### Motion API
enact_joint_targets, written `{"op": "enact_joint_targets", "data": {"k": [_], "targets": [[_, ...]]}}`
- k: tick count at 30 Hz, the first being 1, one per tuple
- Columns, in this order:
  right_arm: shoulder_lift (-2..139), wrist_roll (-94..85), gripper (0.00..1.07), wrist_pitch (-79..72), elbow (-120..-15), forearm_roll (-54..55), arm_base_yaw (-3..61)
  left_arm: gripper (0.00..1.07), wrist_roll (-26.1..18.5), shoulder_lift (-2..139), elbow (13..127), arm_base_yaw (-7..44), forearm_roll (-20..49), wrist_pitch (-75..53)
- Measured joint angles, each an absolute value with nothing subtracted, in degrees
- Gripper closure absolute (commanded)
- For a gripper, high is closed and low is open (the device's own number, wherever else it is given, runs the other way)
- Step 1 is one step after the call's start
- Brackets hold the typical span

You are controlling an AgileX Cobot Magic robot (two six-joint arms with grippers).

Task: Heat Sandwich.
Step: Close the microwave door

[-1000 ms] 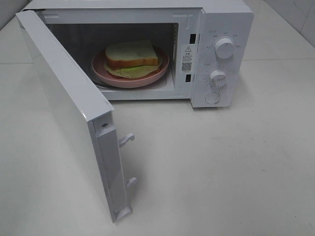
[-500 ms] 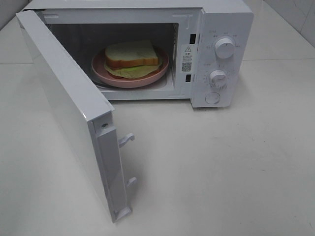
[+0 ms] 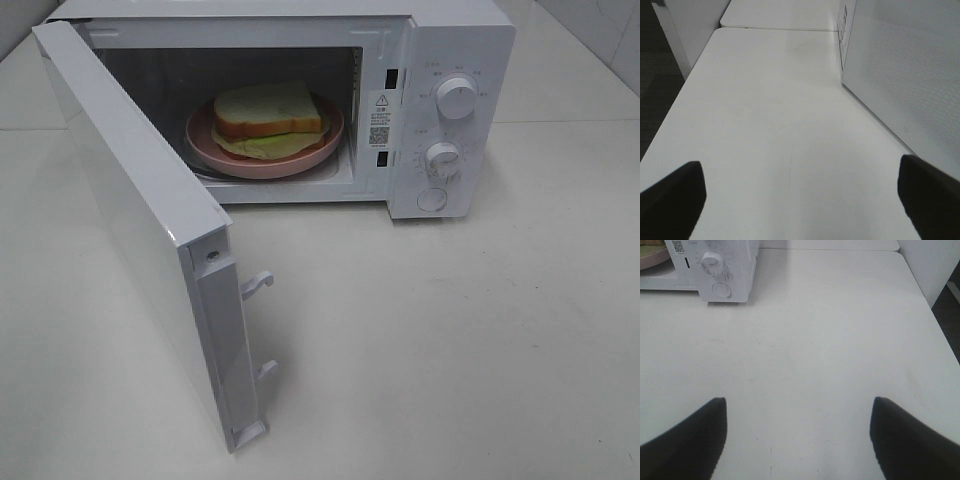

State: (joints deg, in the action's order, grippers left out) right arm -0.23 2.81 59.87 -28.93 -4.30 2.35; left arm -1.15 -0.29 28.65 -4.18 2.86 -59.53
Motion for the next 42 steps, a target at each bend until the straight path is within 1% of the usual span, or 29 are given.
{"op": "enact_joint_targets", "data": {"k": [27,35,40,42], "targets": [[-0.23,2.81,0.31,59.87,-28.93,-4.3,2.35,0.09,-1.15,-0.29,28.65,-4.18,2.86,-59.53],[-0.23,2.81,0.31,59.87,-28.93,-4.3,2.35,0.09,-1.15,0.23,29.39,-4.18,3.09,-57.64],[-0.23,2.81,0.31,59.87,-28.93,-4.3,2.35,0.09,-1.15,4.58,29.45,-4.18,3.21,-55.0],[-0.23,2.81,0.31,59.87,-28.93,-4.3,2.35,0.09,-1.15,7.79,29.45,-4.18,3.72,-51.85]]}}
